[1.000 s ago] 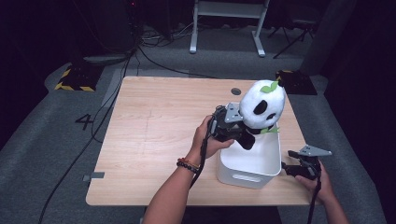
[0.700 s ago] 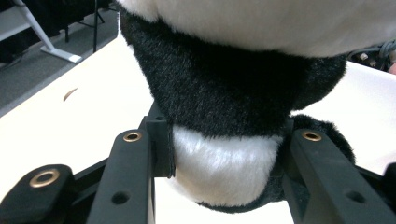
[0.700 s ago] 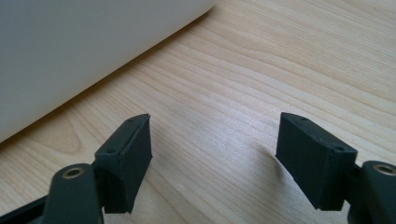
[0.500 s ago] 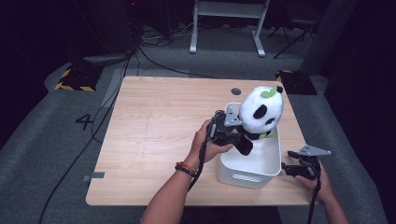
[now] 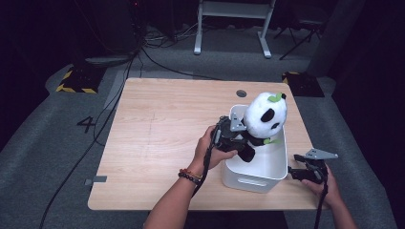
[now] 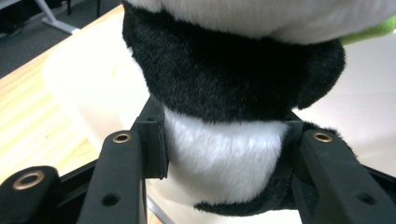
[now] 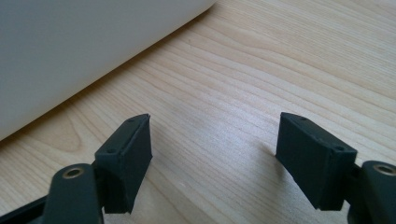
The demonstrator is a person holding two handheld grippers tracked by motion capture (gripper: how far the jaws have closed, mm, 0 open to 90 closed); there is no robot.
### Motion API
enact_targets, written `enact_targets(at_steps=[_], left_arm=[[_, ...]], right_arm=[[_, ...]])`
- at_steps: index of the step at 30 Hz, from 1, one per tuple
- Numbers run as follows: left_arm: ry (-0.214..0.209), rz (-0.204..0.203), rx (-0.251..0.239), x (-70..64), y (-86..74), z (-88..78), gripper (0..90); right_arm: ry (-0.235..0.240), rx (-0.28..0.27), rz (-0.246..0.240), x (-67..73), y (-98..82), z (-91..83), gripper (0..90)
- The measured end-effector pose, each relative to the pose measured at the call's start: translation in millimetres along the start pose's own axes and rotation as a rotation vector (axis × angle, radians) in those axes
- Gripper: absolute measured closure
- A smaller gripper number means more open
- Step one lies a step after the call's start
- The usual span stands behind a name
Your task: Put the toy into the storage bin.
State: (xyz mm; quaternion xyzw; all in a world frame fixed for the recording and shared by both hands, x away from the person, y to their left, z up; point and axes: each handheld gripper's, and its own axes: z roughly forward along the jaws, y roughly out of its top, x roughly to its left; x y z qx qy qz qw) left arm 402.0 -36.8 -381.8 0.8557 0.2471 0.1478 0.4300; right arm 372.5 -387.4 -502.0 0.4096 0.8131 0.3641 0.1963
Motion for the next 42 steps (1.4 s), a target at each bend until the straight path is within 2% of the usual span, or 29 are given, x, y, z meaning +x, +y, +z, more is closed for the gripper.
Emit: enact_targets(at_steps=[6, 14, 22, 24, 28, 30, 32, 33, 40, 42], left_arm=[[0.000, -0.019, 0.007, -3.7, -0.2, 3.7, 51.0], [0.009, 0.021, 0.094, -6.8, -1.5, 10.7, 47.4], [0.010, 0.010, 0.078, -6.5, -2.8, 11.7, 45.1], [0.015, -0.017, 0.057, -8.1, -3.2, 12.9, 43.2], [0.019, -0.010, 0.058, -7.6, -2.6, 12.6, 39.5], [0.012, -0.032, 0.052, -7.4, -2.5, 12.9, 36.6], [0.022, -0.035, 0.046, -5.9, -2.3, 12.5, 33.6], [0.010, -0.058, 0.042, -5.8, -2.7, 13.1, 32.2], [0.024, -0.055, 0.040, -7.9, -1.5, 13.0, 29.5], [0.032, -0.050, 0.027, -7.5, -0.9, 13.1, 27.9]], right_arm=[[0.003, 0.004, 0.002, -0.1, 0.0, 0.3, 26.9], [0.004, 0.007, -0.005, -0.6, -0.1, 0.3, 26.9], [0.006, 0.008, -0.005, -0.4, 0.1, 0.8, 26.9], [0.006, 0.008, -0.005, -0.5, 0.1, 0.8, 26.9], [0.006, 0.008, -0.006, -0.5, 0.1, 0.8, 26.9], [0.007, 0.008, -0.006, -0.5, 0.1, 0.8, 26.9], [0.008, 0.008, -0.005, -0.6, 0.1, 0.9, 26.9], [0.007, 0.008, -0.006, -0.6, 0.1, 0.9, 26.9], [0.009, 0.011, -0.012, -0.9, 0.1, 0.9, 26.9], [0.008, 0.009, -0.007, -0.7, 0.1, 0.9, 26.9]])
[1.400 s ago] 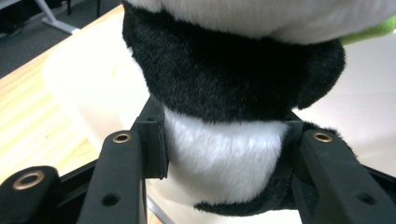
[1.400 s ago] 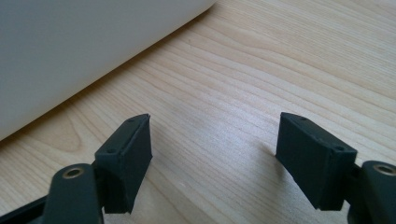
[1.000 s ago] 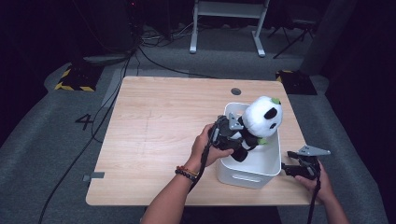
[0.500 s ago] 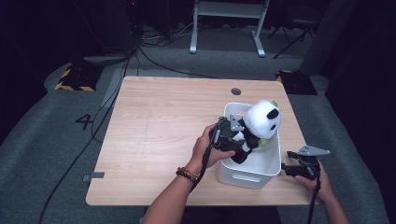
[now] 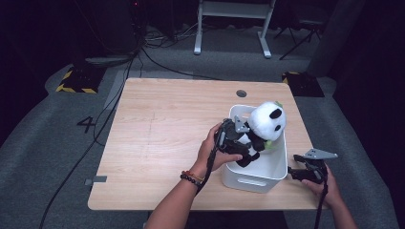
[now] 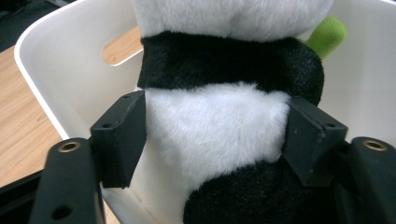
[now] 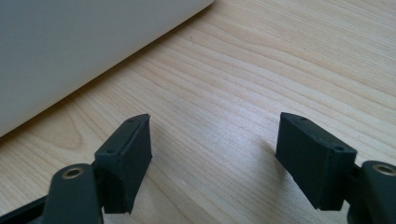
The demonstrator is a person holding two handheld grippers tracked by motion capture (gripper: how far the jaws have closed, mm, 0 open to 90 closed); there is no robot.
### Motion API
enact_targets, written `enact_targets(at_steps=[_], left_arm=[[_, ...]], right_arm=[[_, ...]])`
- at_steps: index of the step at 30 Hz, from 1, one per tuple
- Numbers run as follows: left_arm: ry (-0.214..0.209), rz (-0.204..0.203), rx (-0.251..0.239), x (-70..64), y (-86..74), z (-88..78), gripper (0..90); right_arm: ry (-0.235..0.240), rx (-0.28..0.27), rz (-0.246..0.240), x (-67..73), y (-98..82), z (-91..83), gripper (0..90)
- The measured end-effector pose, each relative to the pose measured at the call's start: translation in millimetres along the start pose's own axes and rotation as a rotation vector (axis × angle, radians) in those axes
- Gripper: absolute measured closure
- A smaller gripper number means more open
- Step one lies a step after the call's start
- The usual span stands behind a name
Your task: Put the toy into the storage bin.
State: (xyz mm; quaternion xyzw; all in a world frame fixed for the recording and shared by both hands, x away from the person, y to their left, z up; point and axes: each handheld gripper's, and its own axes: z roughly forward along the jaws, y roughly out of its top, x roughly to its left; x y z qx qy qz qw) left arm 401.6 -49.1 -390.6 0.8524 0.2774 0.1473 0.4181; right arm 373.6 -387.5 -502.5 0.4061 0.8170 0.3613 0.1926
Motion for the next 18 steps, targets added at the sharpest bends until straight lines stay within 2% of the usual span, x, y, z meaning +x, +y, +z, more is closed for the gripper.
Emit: enact_targets(at_steps=[5, 10, 12, 14, 18], left_arm=[[-0.005, 0.002, 0.009, 0.4, 0.5, -0.8, 27.8], [-0.010, -0.027, -0.026, 4.8, 1.8, -5.1, 23.9], [-0.001, -0.017, -0.018, 6.4, 1.8, -5.9, 22.9], [-0.012, -0.024, -0.026, 7.7, 1.7, -7.2, 22.5], [-0.001, -0.024, -0.030, 7.2, 2.3, -7.9, 21.5]], right_arm=[[0.003, 0.003, -0.002, 0.2, 0.1, 0.3, 26.9], [0.004, 0.004, -0.002, 0.2, 0.1, 0.3, 26.8], [0.005, 0.008, 0.000, 0.6, 0.3, 0.3, 26.7], [0.005, 0.008, -0.001, 0.5, 0.3, 0.2, 26.7], [0.006, 0.008, 0.000, 0.5, 0.3, 0.3, 26.6]])
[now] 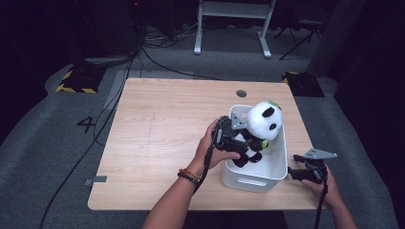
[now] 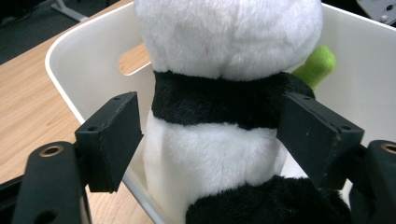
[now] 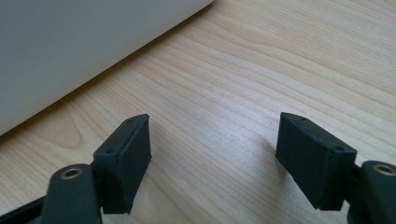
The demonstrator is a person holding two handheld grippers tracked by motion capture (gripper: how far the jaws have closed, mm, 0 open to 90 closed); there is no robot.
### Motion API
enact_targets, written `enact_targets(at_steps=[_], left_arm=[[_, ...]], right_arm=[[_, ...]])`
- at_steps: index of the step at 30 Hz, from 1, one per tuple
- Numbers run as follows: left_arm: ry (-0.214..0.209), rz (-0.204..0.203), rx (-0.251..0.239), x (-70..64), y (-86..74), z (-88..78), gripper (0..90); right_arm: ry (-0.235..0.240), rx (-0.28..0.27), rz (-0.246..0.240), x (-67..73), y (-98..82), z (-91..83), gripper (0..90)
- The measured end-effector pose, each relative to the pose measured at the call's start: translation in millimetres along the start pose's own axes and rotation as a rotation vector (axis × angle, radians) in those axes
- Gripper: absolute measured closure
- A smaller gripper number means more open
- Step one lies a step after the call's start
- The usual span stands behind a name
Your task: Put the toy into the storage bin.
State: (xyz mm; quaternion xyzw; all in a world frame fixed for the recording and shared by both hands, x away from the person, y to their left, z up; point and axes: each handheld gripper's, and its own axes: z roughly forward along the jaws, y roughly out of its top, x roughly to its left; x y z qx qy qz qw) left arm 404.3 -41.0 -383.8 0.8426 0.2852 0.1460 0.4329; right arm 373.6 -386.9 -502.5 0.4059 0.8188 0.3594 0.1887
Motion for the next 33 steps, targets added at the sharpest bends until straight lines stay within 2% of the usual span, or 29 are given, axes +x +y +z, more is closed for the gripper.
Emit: enact_targets(at_steps=[5, 19, 25, 27, 33], left_arm=[[0.006, 0.006, 0.001, 1.8, 2.7, -2.5, 20.9], [-0.014, 0.022, -0.021, 2.6, 6.4, -14.3, 18.6], [-0.017, 0.021, -0.012, 4.6, 5.9, -18.1, 17.3], [-0.002, 0.034, -0.008, 3.7, 5.7, -21.2, 16.5], [-0.007, 0.049, -0.023, 2.3, 3.7, -31.3, 16.5]], right_arm=[[0.001, -0.001, -0.002, -0.1, -0.1, 0.1, 26.5], [0.002, -0.004, -0.003, -0.2, -0.3, 0.4, 25.9], [0.003, -0.005, -0.004, 0.0, -0.5, 0.4, 25.7], [0.002, -0.005, -0.003, 0.1, -0.5, 0.4, 25.6], [0.002, -0.004, 0.001, 0.4, -0.3, 0.5, 25.4]])
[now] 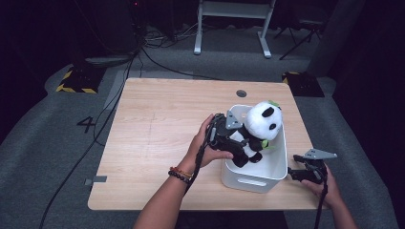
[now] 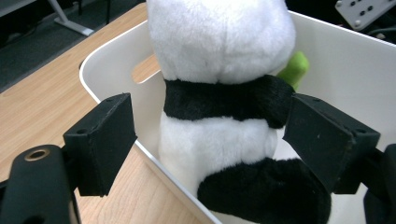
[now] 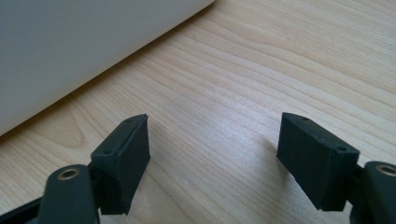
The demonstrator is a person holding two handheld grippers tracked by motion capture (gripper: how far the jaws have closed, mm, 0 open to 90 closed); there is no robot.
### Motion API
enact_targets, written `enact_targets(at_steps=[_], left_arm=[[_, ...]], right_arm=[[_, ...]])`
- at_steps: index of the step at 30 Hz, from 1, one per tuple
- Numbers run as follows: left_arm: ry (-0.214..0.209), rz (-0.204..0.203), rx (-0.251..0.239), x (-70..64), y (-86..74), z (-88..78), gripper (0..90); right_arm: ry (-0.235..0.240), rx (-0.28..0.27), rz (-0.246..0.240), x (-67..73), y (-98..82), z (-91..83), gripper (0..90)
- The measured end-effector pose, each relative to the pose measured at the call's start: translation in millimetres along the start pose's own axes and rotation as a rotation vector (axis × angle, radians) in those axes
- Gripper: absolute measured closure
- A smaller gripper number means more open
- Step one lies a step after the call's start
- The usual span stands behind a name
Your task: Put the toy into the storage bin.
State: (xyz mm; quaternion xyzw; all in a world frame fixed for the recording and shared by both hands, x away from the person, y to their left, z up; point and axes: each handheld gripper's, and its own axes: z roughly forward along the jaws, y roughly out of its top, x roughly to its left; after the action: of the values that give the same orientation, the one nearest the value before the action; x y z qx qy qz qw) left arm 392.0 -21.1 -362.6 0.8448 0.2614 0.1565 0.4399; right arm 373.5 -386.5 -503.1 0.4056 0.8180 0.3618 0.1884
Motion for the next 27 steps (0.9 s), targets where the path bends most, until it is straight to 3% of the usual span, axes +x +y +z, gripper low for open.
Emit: enact_targets(at_steps=[2, 4, 9, 27], left_arm=[[-0.005, 0.014, 0.009, -1.3, -2.3, -3.9, 16.5], [0.005, 0.063, 0.035, 0.0, -4.6, -9.3, 16.4], [0.017, 0.086, 0.050, 0.9, -12.4, -17.9, 16.3], [0.107, 0.081, 0.065, 17.1, -36.2, -46.9, 16.3]], right_arm=[[0.001, 0.001, 0.001, 0.3, 0.0, -0.1, 25.4], [0.002, 0.000, -0.001, -0.1, -0.1, -0.1, 25.4], [0.004, 0.003, 0.000, 0.3, -0.1, -0.2, 25.1], [0.002, 0.001, 0.009, 1.0, -0.1, 0.3, 24.8]])
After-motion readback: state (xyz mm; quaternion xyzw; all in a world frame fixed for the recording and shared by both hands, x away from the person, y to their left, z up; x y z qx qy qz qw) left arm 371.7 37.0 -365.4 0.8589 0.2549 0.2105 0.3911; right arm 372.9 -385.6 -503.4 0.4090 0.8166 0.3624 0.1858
